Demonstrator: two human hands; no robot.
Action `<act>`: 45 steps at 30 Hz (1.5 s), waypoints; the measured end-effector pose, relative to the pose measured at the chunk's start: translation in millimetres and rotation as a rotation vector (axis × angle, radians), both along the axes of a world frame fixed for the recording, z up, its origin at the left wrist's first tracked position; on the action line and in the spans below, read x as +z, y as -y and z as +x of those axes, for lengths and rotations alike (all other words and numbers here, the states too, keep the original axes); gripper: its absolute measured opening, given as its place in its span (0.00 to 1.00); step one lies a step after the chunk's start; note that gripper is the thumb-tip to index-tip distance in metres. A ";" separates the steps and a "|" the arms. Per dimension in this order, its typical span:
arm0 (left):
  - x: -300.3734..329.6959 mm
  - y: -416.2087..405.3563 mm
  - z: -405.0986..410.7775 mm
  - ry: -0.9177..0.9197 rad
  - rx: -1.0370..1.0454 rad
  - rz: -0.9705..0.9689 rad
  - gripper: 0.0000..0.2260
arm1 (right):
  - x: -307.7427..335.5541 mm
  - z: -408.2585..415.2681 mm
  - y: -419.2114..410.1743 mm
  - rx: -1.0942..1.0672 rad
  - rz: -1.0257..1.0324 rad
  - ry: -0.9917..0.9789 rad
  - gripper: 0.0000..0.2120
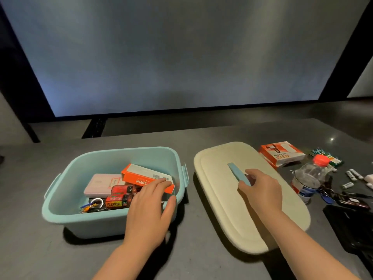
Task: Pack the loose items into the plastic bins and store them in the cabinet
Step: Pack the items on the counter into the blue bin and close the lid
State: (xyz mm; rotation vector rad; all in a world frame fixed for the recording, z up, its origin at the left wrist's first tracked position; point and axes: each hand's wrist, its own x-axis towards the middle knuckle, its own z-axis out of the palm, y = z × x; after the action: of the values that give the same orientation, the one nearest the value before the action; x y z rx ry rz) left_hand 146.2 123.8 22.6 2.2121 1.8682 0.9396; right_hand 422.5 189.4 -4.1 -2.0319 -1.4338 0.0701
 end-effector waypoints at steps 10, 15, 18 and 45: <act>42.0 10.4 -72.4 0.381 0.165 0.235 0.14 | 84.3 -110.5 -1.5 0.507 0.110 -0.015 0.15; 31.1 20.2 -107.0 0.186 0.207 0.157 0.13 | 72.8 -188.2 -24.3 0.777 0.019 0.076 0.10; 20.2 21.9 -126.5 0.104 0.210 0.045 0.15 | 71.0 -219.7 -38.5 0.853 -0.028 0.097 0.09; 15.9 -54.2 -76.3 -0.175 -0.048 -0.138 0.22 | 30.9 -178.8 -7.3 0.404 -0.055 -0.198 0.27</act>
State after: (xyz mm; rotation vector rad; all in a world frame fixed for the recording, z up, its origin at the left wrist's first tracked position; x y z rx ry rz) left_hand 69.9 178.1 38.5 2.3092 1.8767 0.6070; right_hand 243.7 196.6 26.8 -1.6929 -1.7041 0.4714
